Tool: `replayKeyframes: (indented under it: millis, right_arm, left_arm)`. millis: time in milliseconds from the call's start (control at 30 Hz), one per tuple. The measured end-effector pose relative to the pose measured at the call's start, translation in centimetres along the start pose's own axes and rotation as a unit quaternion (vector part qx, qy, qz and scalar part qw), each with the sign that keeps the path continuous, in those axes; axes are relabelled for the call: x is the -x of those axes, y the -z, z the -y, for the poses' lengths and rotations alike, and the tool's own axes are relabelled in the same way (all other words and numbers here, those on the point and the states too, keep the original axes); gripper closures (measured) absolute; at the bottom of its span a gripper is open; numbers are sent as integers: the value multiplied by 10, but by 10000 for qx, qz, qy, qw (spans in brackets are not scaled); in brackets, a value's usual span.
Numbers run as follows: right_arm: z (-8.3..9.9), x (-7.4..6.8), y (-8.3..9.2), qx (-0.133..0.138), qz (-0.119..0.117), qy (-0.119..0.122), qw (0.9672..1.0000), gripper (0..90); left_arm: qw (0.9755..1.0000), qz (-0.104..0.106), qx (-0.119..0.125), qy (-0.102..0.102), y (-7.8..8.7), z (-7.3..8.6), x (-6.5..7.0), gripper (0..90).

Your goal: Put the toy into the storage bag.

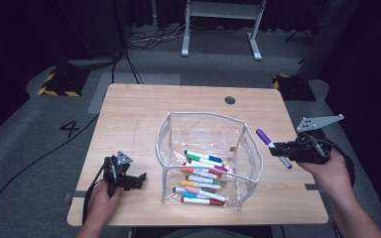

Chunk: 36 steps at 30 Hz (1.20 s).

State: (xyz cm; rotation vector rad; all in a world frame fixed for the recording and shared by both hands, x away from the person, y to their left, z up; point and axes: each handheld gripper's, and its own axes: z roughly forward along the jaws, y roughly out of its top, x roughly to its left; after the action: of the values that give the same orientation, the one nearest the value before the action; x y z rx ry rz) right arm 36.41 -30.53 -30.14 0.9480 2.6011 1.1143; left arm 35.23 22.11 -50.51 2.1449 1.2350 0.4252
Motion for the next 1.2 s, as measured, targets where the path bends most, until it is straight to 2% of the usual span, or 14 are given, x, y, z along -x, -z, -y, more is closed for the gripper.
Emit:
replayKeyframes:
  millis: [167,233,467,667,800,967,1100,1200]
  right_arm:
    - [-27,-16,8,-91,-93,391,9992,765]
    - [-37,-22,7,-123,-215,494,9985,765]
    - [-71,-43,-14,-527,-446,903,9935,764]
    - [-97,-60,-46,-894,-702,1266,9854,765]
    - [-108,-71,-67,-1174,-845,1384,9797,765]
    - [-116,-78,-95,-1485,-990,1455,9731,765]
    - [-117,-83,-118,-1794,-1121,1468,9663,765]
    - [-114,-87,-135,-2044,-1177,1527,9597,765]
  left_arm:
    - [10000,1,1,1,0,0,0,0]
    - [10000,1,-1,0,0,0,0,0]
    - [10000,1,-1,0,0,0,0,0]
    - [10000,-3,-2,29,0,0,1,0]
    - [10000,-8,-17,12,0,0,0,0]
    - [10000,-4,-2,29,0,0,1,0]
    - [10000,-8,-16,14,0,0,0,0]
    - [10000,-4,-9,16,0,0,0,0]
